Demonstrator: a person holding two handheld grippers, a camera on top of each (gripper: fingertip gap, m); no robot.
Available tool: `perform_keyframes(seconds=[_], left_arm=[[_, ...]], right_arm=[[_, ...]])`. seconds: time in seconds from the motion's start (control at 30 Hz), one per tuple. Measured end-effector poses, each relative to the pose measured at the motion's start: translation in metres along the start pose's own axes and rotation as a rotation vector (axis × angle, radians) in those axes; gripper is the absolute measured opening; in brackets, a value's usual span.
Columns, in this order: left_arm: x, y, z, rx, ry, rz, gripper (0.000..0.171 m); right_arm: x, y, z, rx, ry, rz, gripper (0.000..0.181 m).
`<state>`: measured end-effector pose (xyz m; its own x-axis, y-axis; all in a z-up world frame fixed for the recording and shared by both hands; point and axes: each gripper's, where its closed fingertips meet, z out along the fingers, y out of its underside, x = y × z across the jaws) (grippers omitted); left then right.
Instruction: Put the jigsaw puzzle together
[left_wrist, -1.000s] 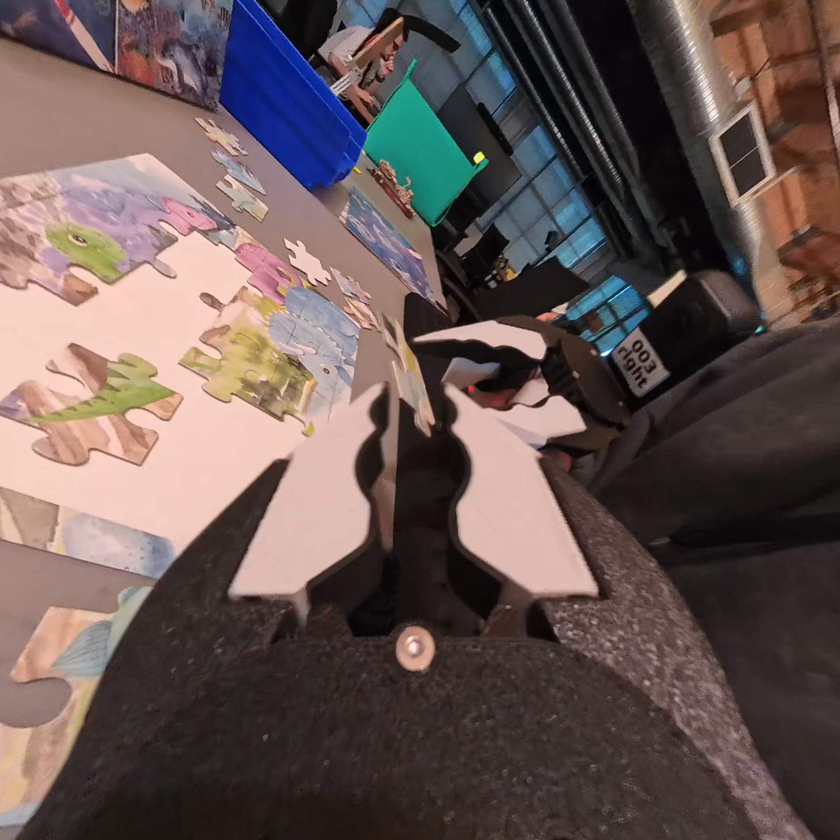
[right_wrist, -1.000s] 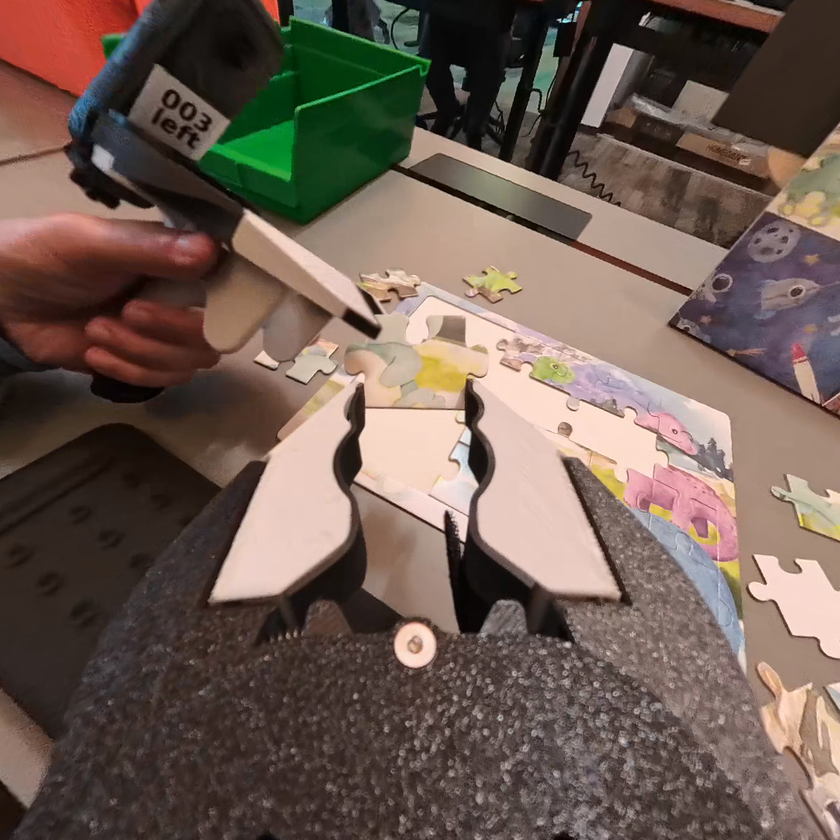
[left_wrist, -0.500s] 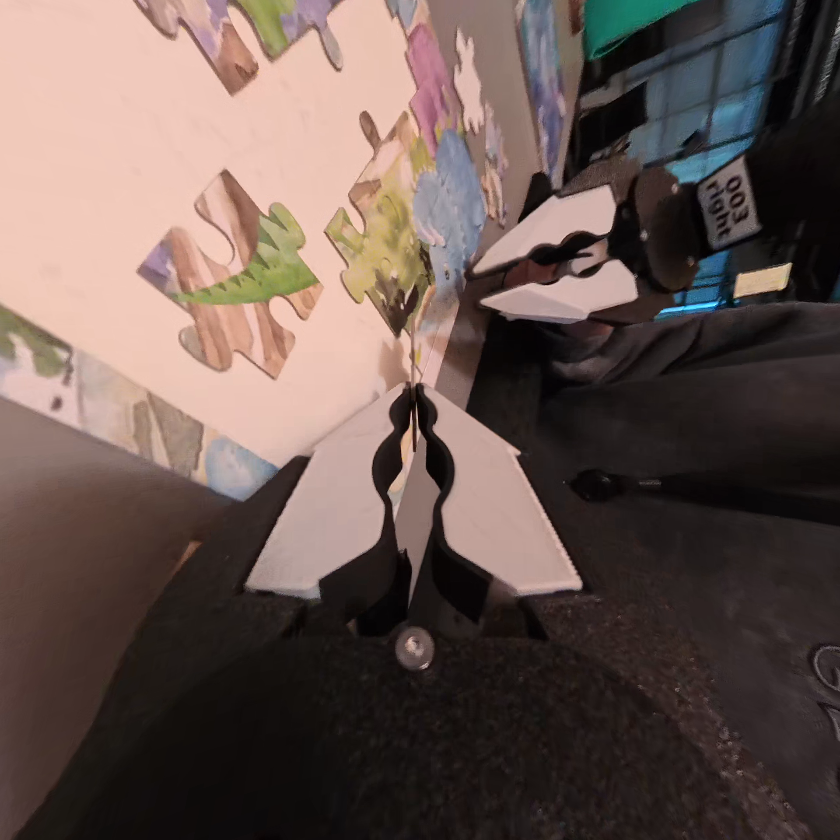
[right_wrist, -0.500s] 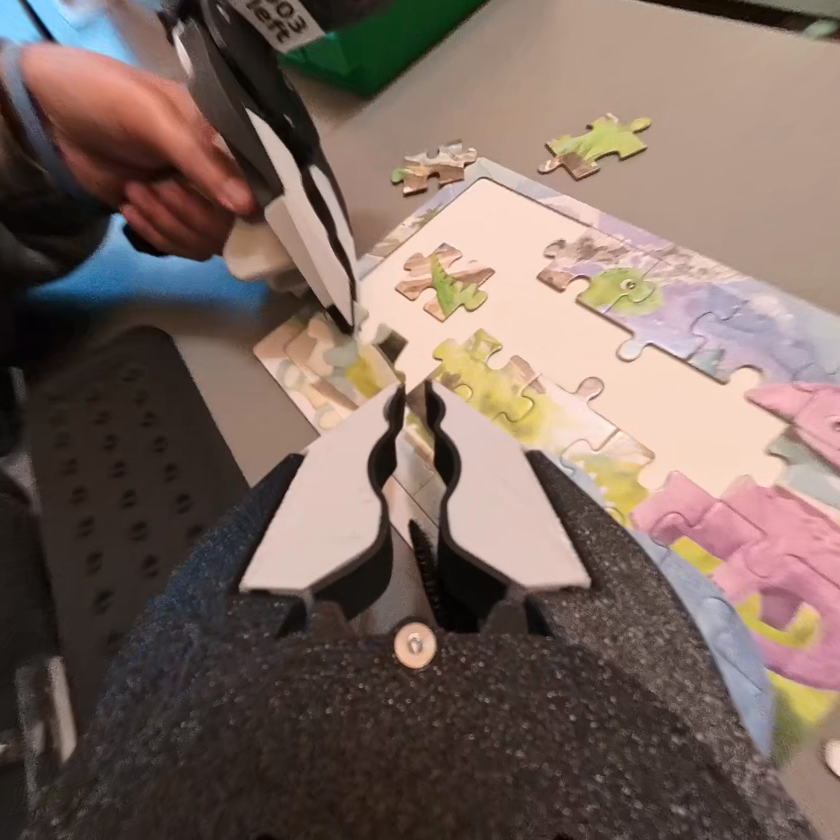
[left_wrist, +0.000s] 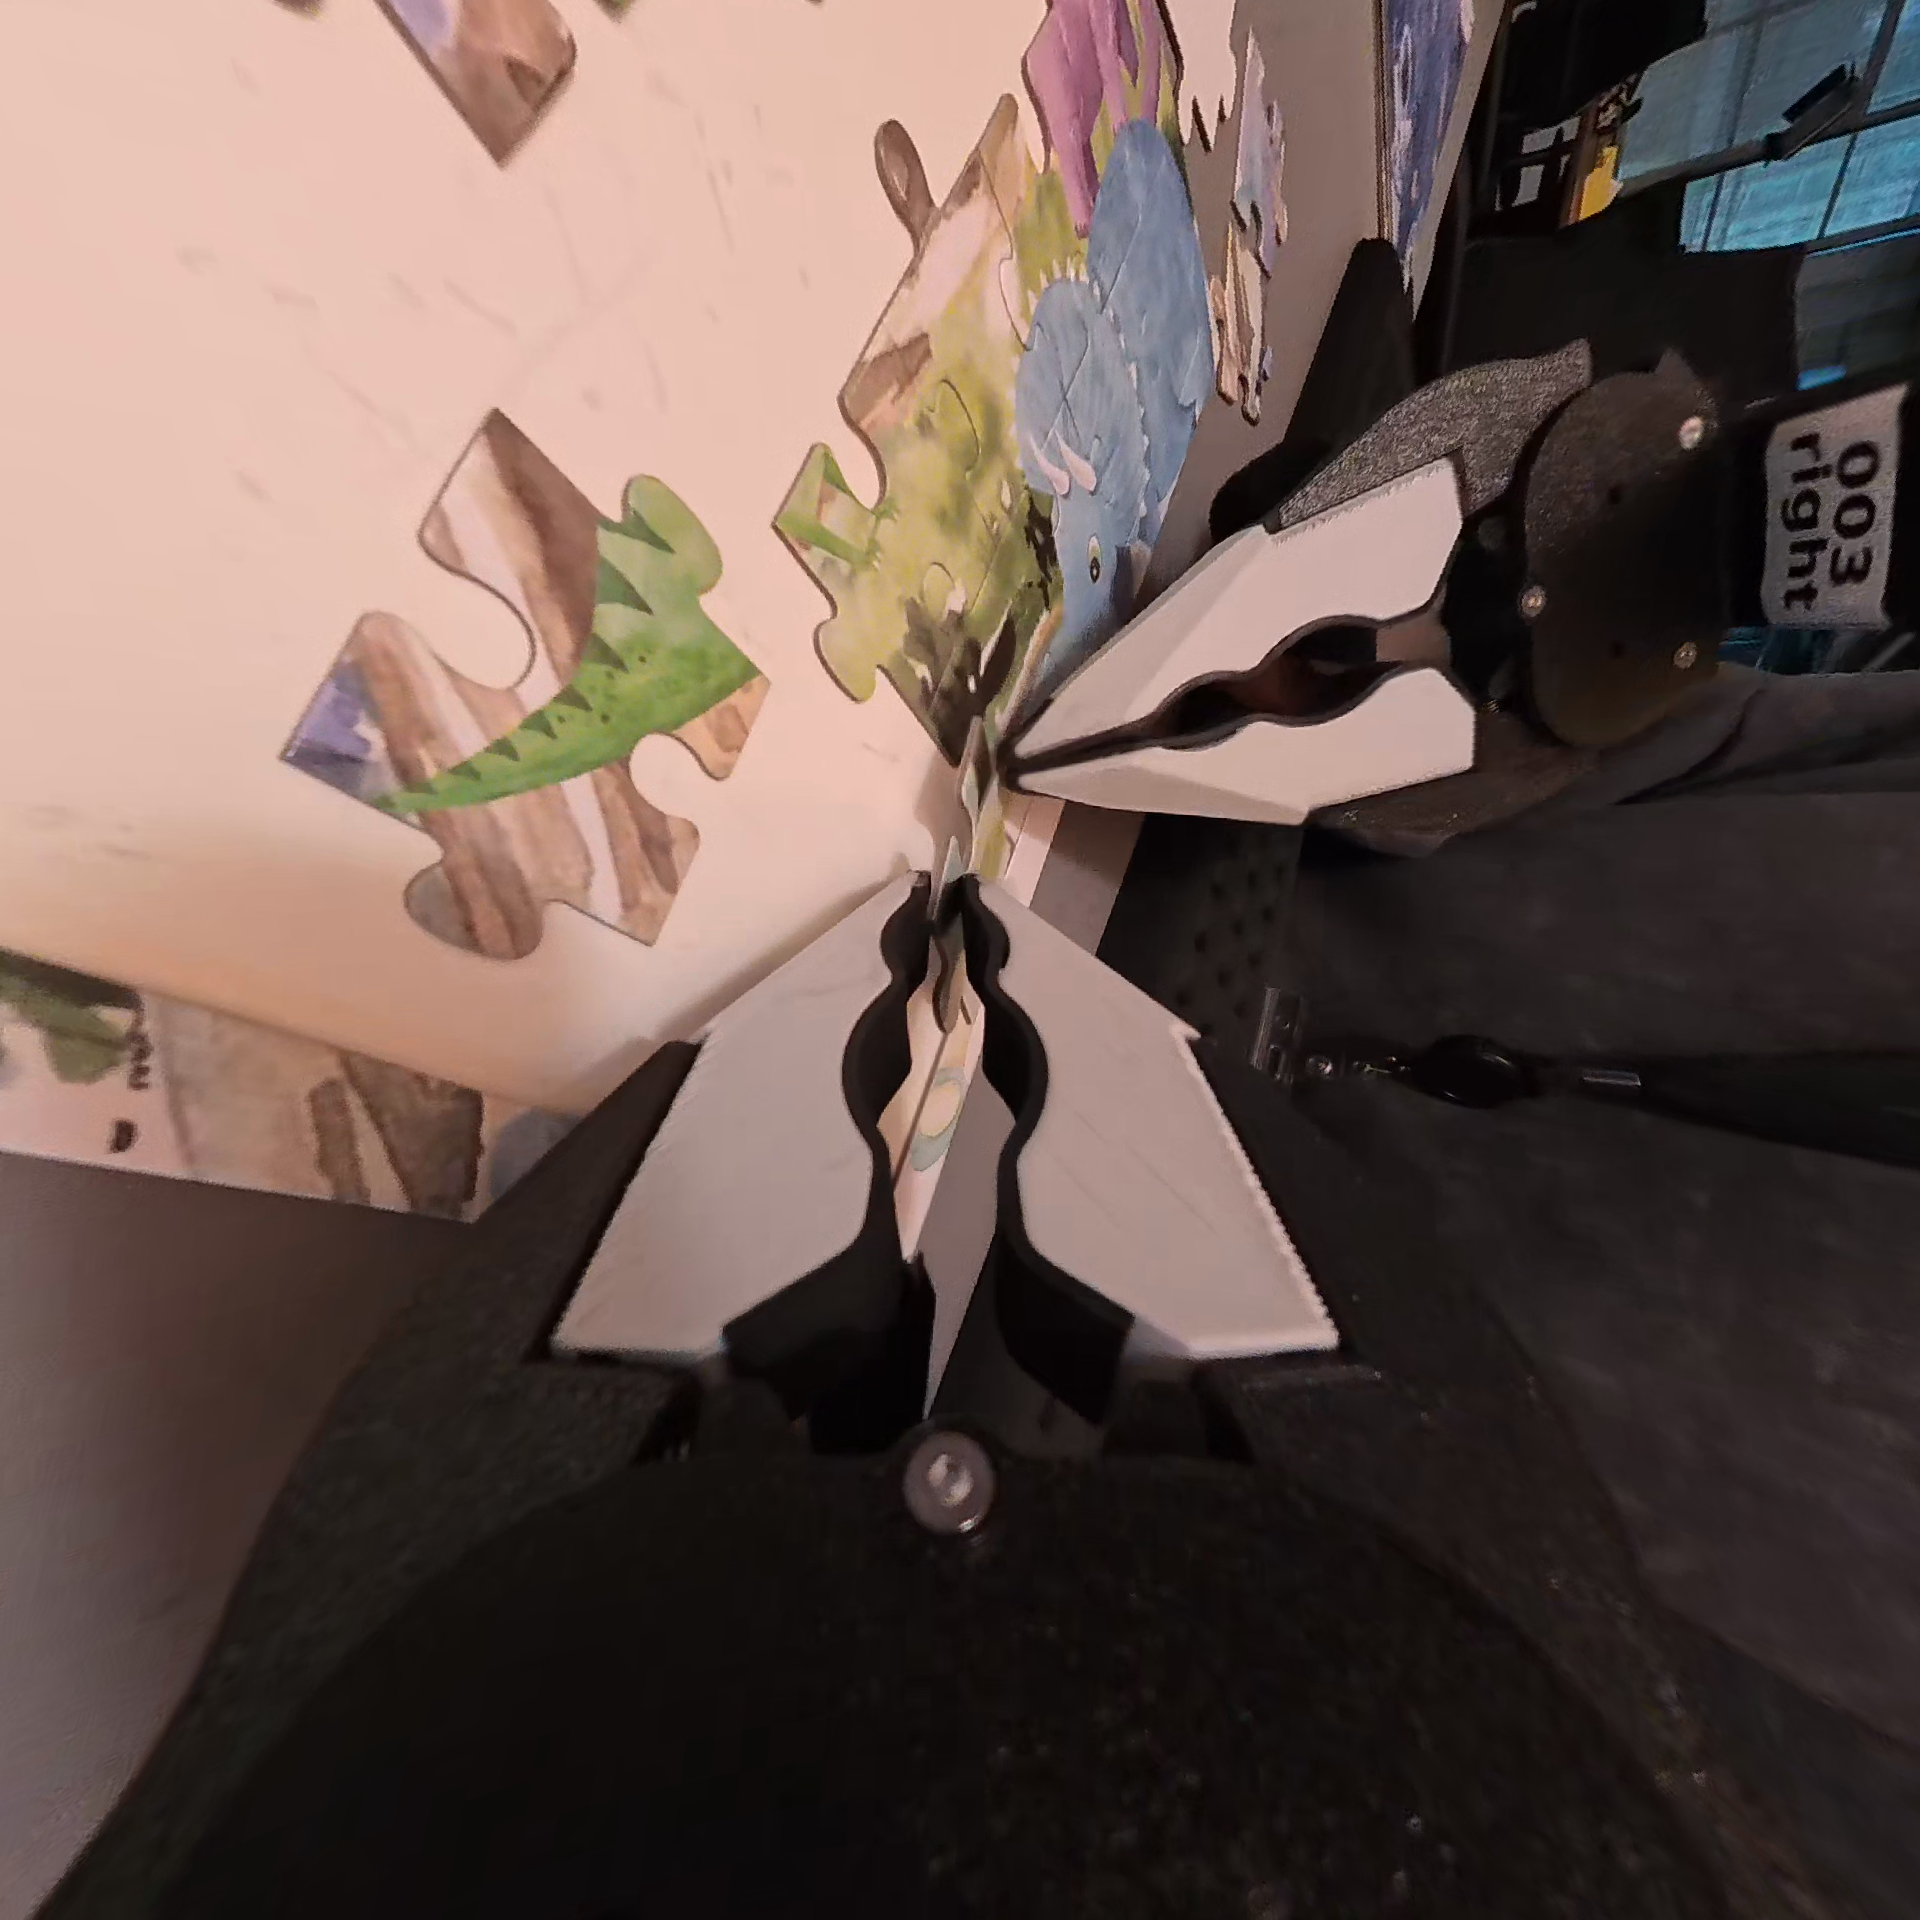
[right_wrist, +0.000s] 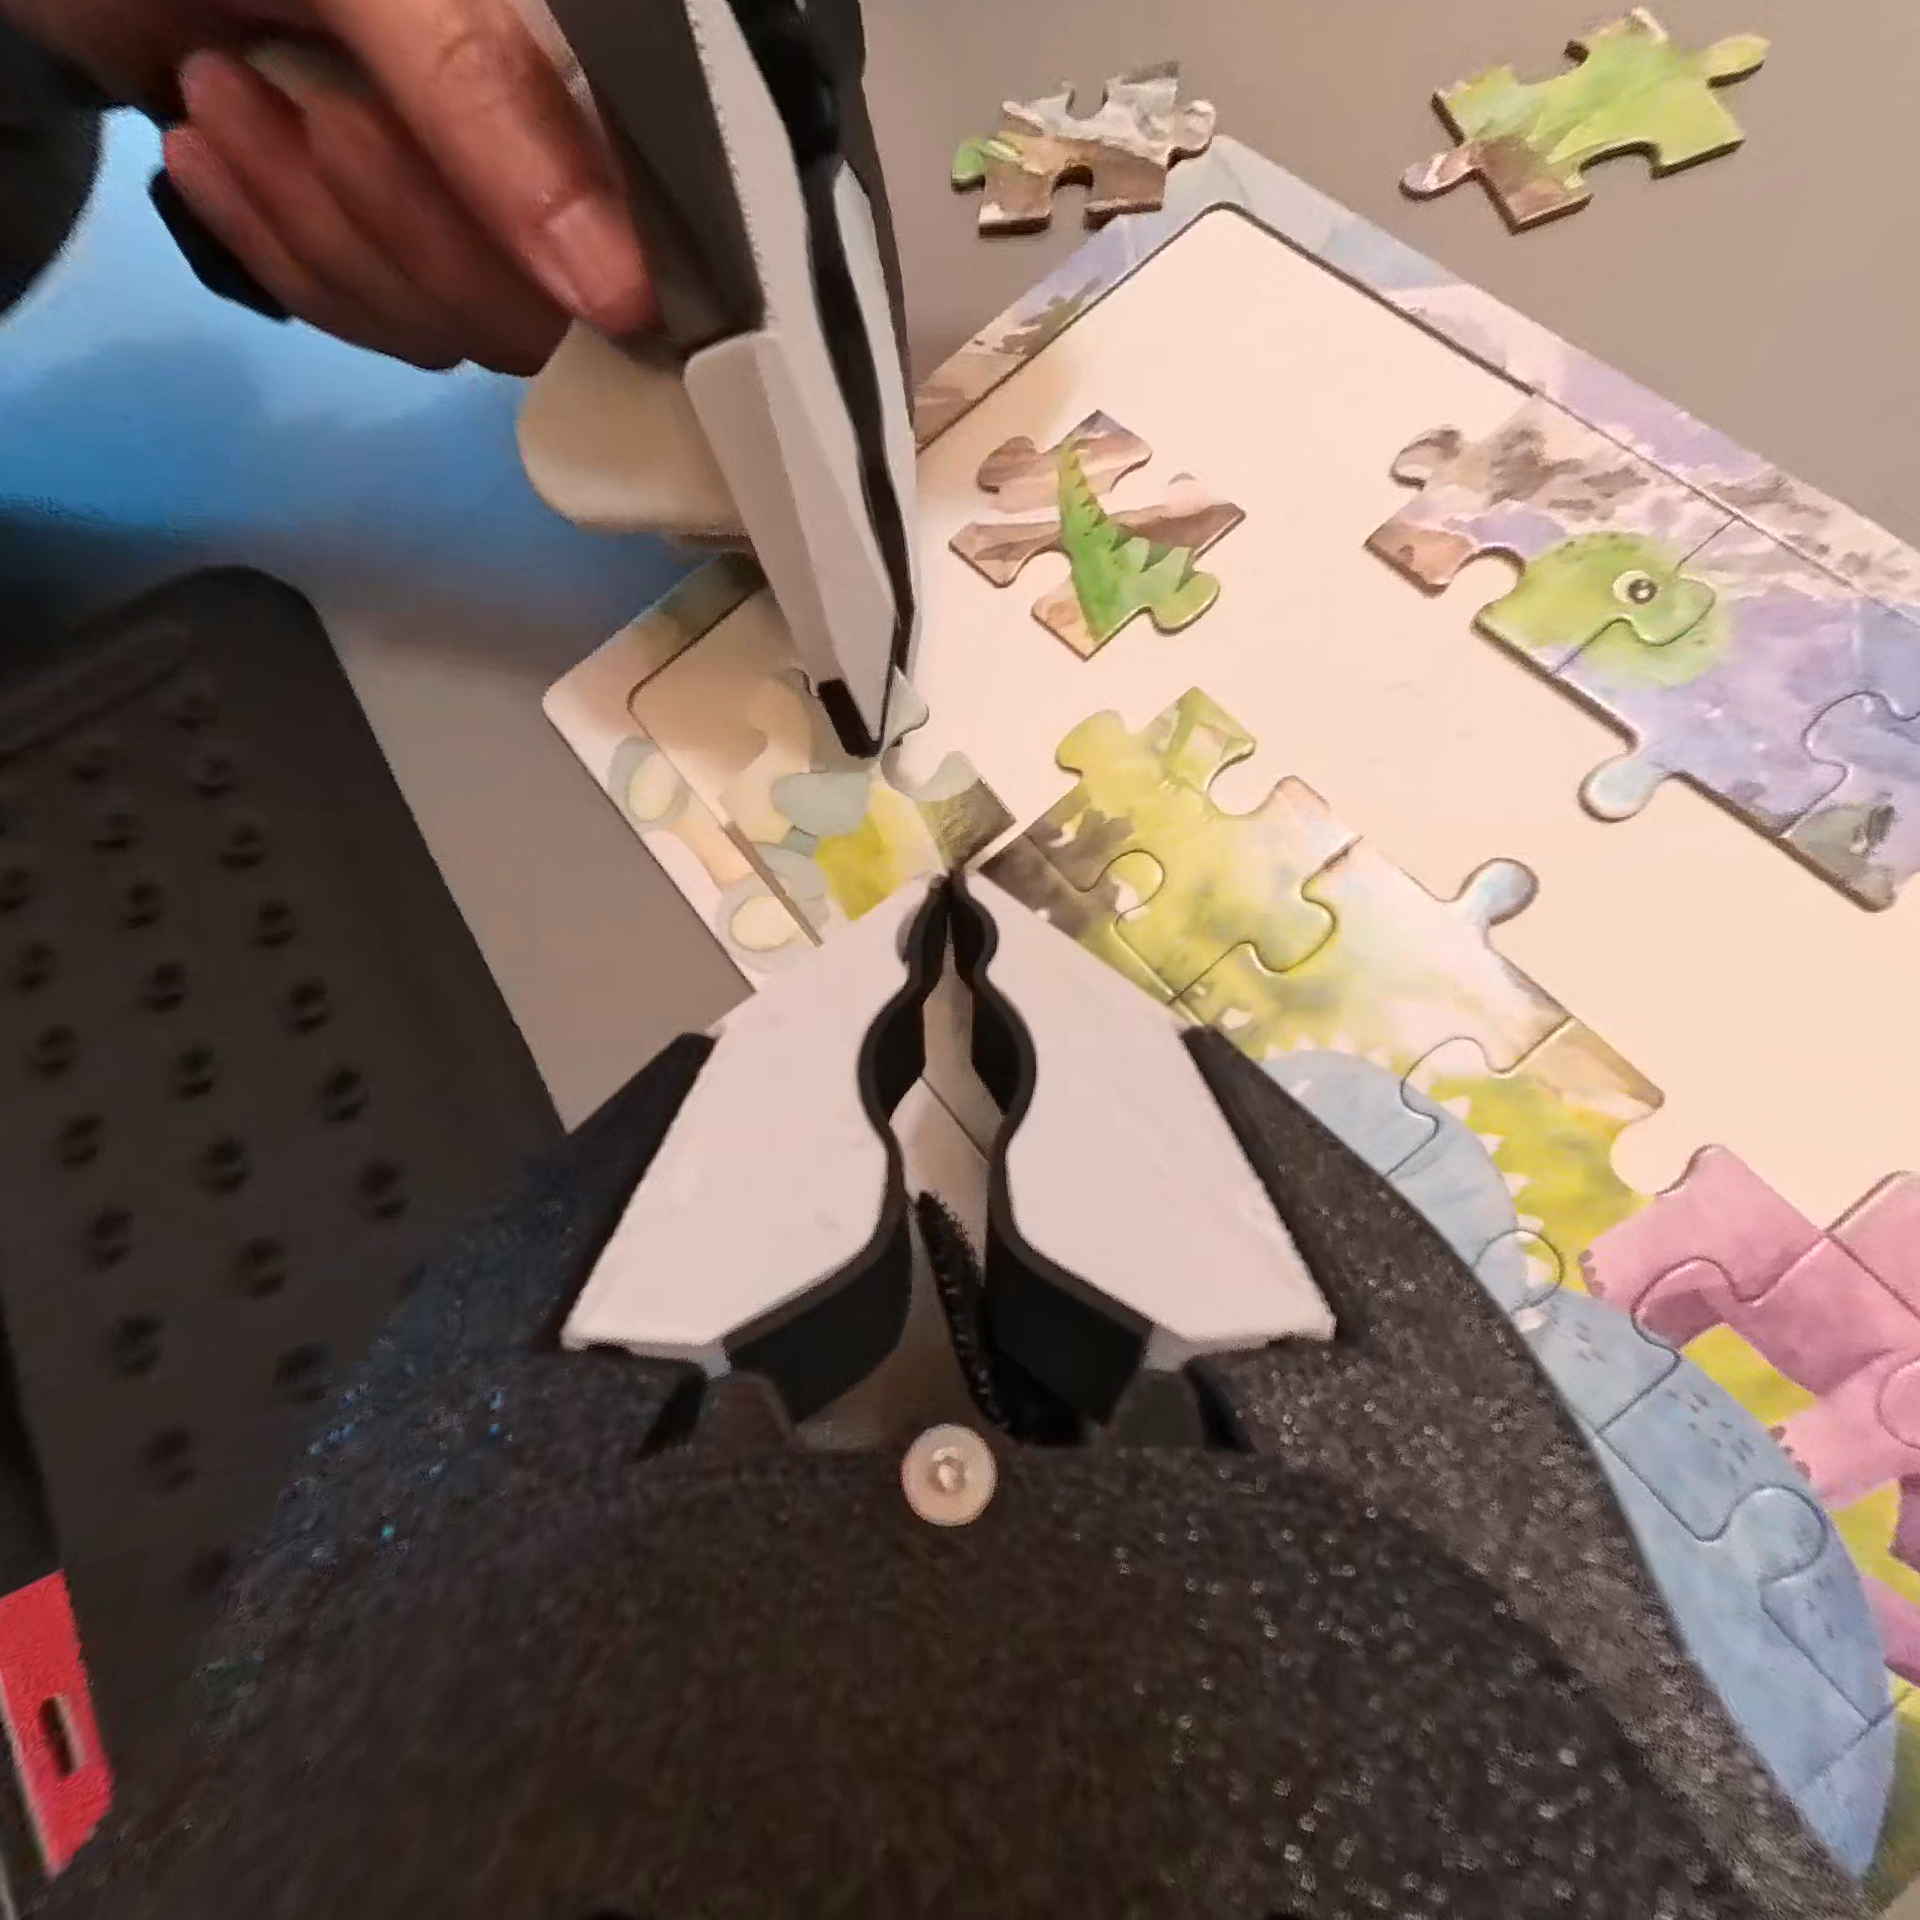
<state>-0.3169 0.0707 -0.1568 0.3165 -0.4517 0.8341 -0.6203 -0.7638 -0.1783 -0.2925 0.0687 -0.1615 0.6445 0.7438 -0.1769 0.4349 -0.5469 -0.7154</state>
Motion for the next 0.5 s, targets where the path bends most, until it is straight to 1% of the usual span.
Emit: perform_keyframes(seconds=[0.1,0.17,0.27,0.37,0.43,0.5], left_arm=[[0.003,-0.002,0.0,0.026,0.012,-0.003,0.004],[0.007,-0.003,-0.002,0.049,0.041,-0.015,0.001],[0.008,-0.003,-0.003,0.079,0.055,-0.025,0.001],[0.008,-0.004,-0.002,0.096,0.062,-0.025,0.001],[0.005,-0.003,0.0,0.091,0.035,-0.005,0.003],[-0.005,0.001,0.002,0.071,-0.066,0.056,0.009]], right_arm=[[0.0,0.002,0.003,-0.021,0.029,-0.034,0.0],[0.0,0.0,0.001,-0.006,0.033,-0.036,0.0],[0.008,-0.011,-0.008,0.071,0.047,0.017,0.0],[0.009,-0.006,-0.006,0.055,0.003,0.076,0.0],[0.006,-0.007,-0.004,0.051,0.001,0.054,0.0],[0.005,-0.003,-0.002,0.026,0.013,0.026,0.0]])
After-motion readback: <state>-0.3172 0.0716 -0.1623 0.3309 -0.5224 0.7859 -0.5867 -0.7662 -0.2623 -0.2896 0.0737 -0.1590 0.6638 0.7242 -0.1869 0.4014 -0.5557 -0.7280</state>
